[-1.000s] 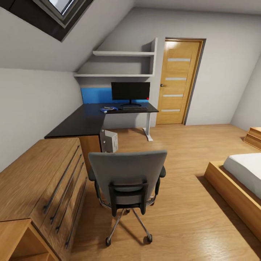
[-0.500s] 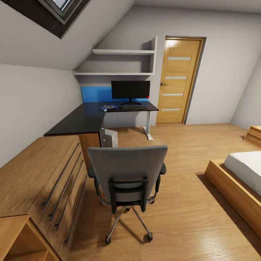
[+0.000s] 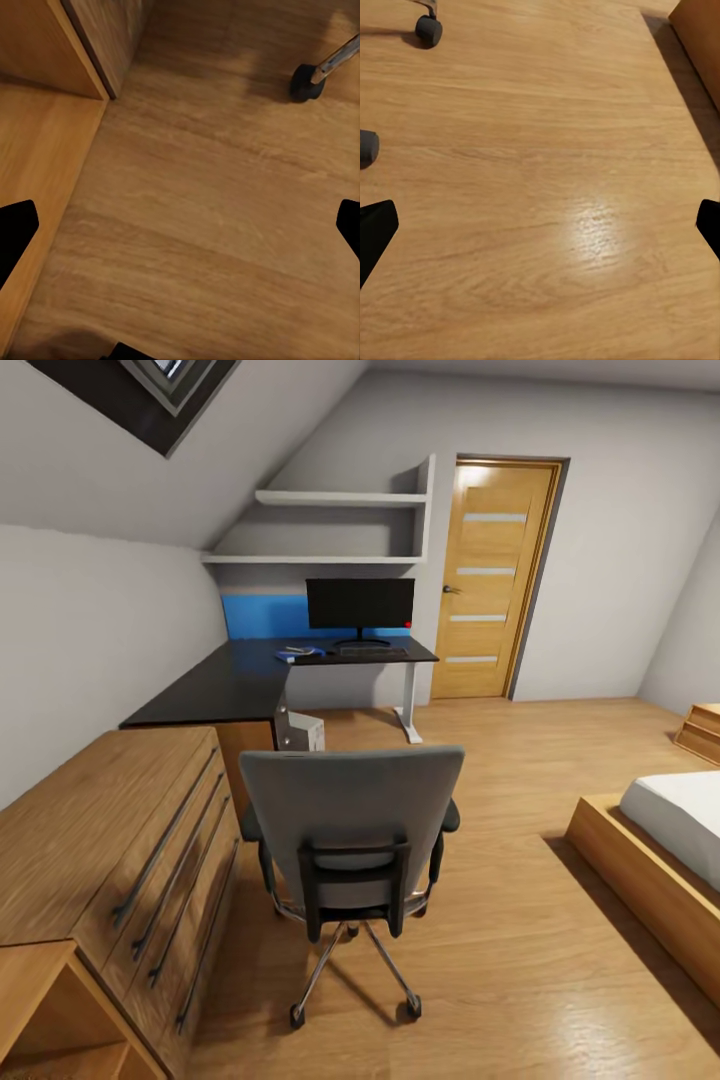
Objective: In the bedroom, organize the workspace by keeping the computer under the desk, ensuring the monitor is on the desk, placing the keyboard on the desk next to the monitor, placing the mouse on the desk next to the keyboard, moving the folder from the swivel chair onto the desk next to the mouse, stacking the notebook on top of the folder with the pen on top of the notebook, and positioning the swivel chair next to the desk.
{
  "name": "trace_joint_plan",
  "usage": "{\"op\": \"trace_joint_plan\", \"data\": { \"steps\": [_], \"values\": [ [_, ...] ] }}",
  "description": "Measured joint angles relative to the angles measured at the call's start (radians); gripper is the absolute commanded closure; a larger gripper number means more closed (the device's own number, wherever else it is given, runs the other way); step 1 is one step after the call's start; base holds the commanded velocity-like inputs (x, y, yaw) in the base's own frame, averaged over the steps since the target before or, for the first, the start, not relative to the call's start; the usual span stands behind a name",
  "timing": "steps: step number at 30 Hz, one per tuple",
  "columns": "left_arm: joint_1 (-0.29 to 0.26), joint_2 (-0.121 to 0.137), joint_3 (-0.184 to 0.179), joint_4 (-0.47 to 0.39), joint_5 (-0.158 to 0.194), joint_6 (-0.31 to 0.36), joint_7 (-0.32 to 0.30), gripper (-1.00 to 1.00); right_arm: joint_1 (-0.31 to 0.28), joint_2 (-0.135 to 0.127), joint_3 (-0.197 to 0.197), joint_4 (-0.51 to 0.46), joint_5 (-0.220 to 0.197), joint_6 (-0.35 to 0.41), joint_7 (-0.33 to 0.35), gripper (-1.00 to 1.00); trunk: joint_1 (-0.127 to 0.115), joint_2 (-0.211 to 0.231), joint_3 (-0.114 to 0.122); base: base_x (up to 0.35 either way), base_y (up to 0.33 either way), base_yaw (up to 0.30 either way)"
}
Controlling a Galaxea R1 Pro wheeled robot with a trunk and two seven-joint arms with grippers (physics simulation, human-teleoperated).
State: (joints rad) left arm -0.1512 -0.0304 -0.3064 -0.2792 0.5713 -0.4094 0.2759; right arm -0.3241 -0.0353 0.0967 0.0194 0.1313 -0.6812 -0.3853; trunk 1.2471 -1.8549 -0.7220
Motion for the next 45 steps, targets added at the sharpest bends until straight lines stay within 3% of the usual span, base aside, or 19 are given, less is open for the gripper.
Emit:
{"op": "trace_joint_plan", "data": {
  "steps": [45],
  "values": [
    [0.000, -0.002, -0.001, 0.000, 0.000, 0.007, -0.007, -1.00, 0.000, 0.001, 0.003, -0.002, -0.002, -0.004, 0.000, -1.00, 0.173, -0.315, -0.141, 0.000, 0.000, 0.000]
  ]
}}
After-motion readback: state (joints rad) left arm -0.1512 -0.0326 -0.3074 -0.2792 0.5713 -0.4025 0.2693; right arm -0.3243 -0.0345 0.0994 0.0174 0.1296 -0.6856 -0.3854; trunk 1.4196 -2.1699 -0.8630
